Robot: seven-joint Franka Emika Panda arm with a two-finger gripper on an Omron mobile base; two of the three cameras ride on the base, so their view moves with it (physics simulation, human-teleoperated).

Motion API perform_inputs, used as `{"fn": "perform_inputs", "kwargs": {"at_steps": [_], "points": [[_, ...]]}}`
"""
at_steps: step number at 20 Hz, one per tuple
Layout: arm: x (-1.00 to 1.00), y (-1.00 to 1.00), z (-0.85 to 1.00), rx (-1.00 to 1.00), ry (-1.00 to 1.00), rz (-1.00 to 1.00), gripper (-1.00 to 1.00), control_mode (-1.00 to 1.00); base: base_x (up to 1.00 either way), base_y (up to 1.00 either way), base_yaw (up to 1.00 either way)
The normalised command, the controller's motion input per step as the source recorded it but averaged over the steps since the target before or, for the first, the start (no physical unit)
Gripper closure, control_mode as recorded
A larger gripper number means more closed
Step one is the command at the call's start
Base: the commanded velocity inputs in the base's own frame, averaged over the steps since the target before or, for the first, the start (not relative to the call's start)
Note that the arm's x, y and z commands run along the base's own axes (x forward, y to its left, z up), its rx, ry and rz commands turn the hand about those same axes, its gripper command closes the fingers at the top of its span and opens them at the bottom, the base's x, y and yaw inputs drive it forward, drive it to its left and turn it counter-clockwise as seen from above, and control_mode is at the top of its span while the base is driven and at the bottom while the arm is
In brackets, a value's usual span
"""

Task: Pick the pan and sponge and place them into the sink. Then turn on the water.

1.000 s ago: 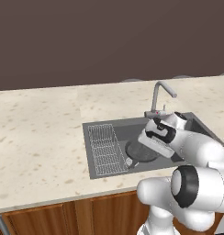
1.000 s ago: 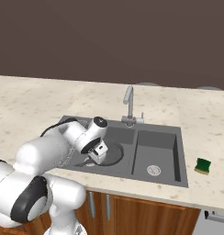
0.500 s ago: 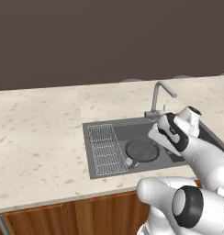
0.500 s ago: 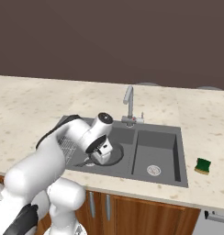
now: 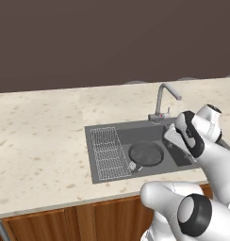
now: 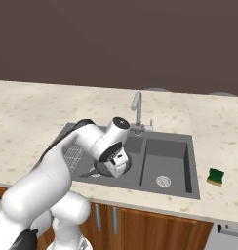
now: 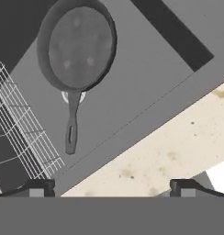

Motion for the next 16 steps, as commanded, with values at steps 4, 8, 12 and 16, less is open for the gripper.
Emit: {"fn": "perform_inputs", "kwargs": {"at_steps": [4, 8, 12, 16], "points": [[-0.27, -0.44, 0.09, -0.05, 0.04, -0.01, -1.0, -1.0, 0.0, 0.0, 0.0], [-0.21, -0.49, -0.09, -0.07, 0.01, 0.0, -1.0, -1.0, 0.0, 0.0, 0.0], [-0.06, -0.33, 0.21, -0.13, 0.01, 0.07, -1.0, -1.0, 0.0, 0.0, 0.0], [-0.1, -0.32, 0.43, -0.11, -0.03, 0.08, -1.0, -1.0, 0.0, 0.0, 0.0]]}}
